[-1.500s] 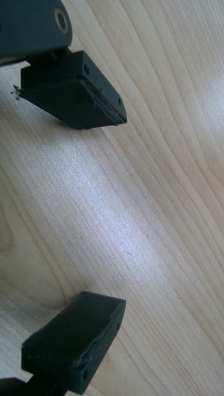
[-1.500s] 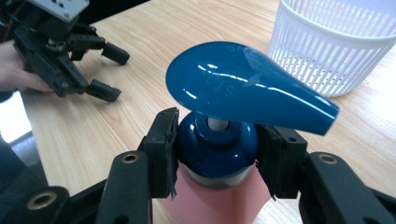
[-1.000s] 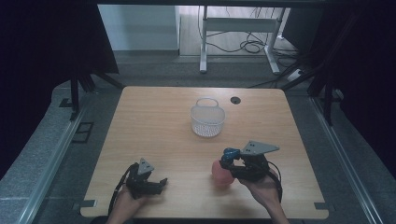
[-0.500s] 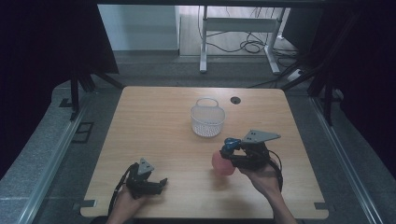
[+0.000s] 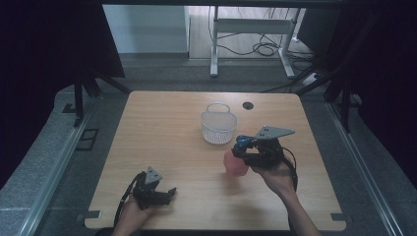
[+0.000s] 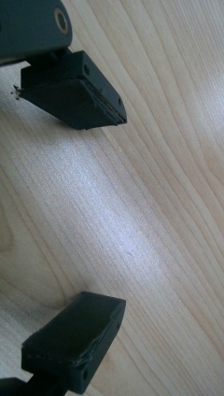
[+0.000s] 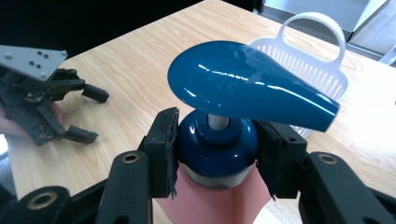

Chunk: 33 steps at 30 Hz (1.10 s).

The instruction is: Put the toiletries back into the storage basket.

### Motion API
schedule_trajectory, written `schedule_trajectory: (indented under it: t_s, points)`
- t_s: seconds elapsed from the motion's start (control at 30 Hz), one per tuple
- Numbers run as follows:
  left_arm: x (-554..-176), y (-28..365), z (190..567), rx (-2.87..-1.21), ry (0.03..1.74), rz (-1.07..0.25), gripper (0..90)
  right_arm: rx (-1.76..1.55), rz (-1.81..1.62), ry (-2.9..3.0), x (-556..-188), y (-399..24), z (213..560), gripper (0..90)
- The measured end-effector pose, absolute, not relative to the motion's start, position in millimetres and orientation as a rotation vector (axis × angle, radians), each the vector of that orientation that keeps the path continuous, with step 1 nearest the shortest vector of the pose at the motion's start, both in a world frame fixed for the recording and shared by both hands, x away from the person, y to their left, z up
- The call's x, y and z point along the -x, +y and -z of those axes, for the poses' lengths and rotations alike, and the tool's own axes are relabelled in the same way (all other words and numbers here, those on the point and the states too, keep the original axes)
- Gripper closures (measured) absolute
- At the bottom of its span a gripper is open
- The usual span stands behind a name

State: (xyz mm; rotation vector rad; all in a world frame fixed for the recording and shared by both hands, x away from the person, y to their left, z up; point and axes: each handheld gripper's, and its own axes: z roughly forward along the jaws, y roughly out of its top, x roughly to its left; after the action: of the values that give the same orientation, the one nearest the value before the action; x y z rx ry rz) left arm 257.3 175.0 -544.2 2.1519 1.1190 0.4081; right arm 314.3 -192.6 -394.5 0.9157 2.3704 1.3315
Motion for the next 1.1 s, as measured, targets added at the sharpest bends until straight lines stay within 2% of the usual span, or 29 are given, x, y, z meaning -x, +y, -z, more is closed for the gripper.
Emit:
schedule_trajectory:
  t_s: [1.1]
  points:
    - [-257, 175, 544, -2.151, 1.121, -0.411, 10.7, -0.952, -1.319, 2.315, -360, -182, 361, 53.0]
